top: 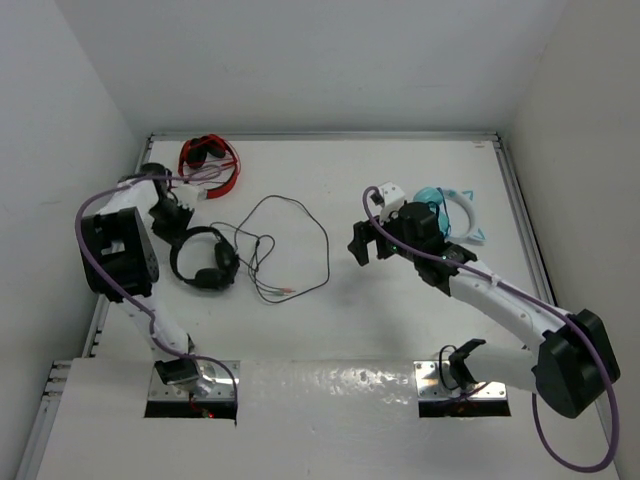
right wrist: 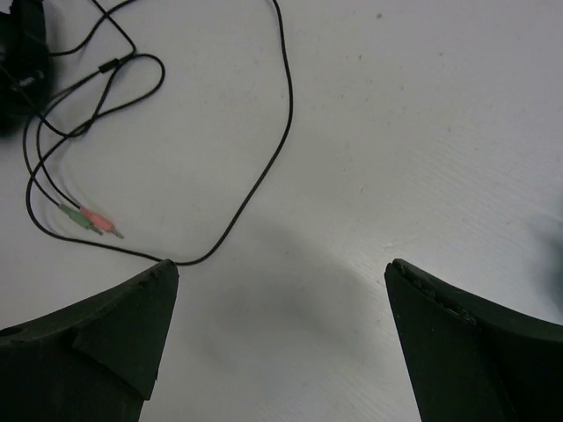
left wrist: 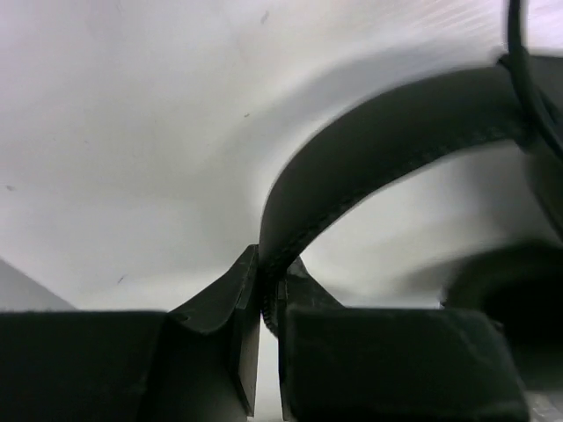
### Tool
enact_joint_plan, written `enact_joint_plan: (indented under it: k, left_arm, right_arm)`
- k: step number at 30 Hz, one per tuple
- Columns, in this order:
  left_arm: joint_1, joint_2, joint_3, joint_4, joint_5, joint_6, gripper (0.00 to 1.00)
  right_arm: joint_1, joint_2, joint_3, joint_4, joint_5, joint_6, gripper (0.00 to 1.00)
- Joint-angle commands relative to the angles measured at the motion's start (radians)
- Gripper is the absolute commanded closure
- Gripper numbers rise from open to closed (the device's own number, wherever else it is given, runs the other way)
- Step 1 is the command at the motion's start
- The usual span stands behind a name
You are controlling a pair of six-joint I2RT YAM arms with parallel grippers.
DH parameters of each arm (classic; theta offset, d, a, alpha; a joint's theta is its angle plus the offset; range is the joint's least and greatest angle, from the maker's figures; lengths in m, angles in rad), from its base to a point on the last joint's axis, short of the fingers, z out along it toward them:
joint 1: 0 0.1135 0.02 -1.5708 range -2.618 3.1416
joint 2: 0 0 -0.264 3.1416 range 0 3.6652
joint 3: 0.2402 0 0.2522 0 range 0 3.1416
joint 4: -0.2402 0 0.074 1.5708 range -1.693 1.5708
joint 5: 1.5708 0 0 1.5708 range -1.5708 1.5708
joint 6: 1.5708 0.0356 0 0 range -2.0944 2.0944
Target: Wrap the headphones
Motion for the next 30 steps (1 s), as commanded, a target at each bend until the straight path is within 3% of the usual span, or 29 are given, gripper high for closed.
enact_joint_plan:
  k: [1, 3, 6, 11, 14, 16, 17, 18, 20, 22, 23, 25, 26, 30]
  left_arm:
    - [-0.035, -0.124, 0.23, -0.075, 0.194, -0.083, 1.0]
    - [-0.076, -0.179, 0.338, -0.089, 0.224, -0.063, 1.0]
    - [-0.144, -0.195, 0.616, -0.149, 0.296, -0.02, 1.0]
    - [-0.234, -0.195, 0.722, -0.164, 0.337, -0.064, 1.0]
    - [-0.303, -0.198, 0.696, -0.141, 0.339, -0.052, 1.0]
    - [-0.388, -0.192, 0.685, -0.17, 0.287, 0.018, 1.0]
    - [-0.469, -0.189, 0.674, -0.184, 0.243, 0.11, 1.0]
    - [-0.519, -0.187, 0.659, -0.18, 0.083, 0.156, 1.0]
    - [-0.624, -0.187, 0.618, -0.129, -0.078, 0.206, 1.0]
    - [-0.629, -0.187, 0.646, 0.0, -0.138, 0.093, 1.0]
    - [-0.627, -0.182, 0.712, 0.02, -0.14, -0.037, 1.0]
    - [-0.626, -0.135, 0.821, -0.02, -0.131, -0.137, 1.0]
    - [-0.62, -0.091, 0.946, -0.082, -0.118, -0.278, 1.0]
    - [-0.597, -0.061, 1.082, -0.155, -0.086, -0.397, 1.0]
  right_arm:
    - [0.002, 0.001, 0.088, -0.013, 0.028, -0.051, 0.01]
    - [0.002, -0.006, 0.127, -0.017, 0.023, -0.072, 0.01]
    - [0.002, -0.035, 0.167, -0.011, 0.022, -0.1, 0.01]
    - [-0.001, -0.095, 0.242, -0.017, -0.001, -0.189, 0.05]
    - [-0.001, -0.109, 0.285, -0.062, -0.035, -0.258, 0.23]
    - [-0.001, -0.117, 0.299, -0.041, -0.078, -0.278, 0.41]
    - [-0.001, -0.12, 0.299, -0.027, -0.095, -0.278, 0.47]
    - [-0.001, -0.121, 0.297, 0.034, -0.113, -0.273, 0.49]
    - [-0.002, -0.114, 0.283, 0.082, -0.151, -0.282, 0.33]
    - [-0.001, -0.083, 0.28, 0.093, -0.139, -0.302, 0.17]
    - [-0.001, -0.072, 0.291, 0.075, -0.121, -0.313, 0.13]
    - [-0.001, -0.063, 0.296, 0.015, -0.103, -0.322, 0.06]
    - [-0.002, -0.084, 0.262, 0.007, -0.084, -0.322, 0.01]
    - [-0.007, -0.153, 0.165, 0.052, -0.041, -0.327, 0.01]
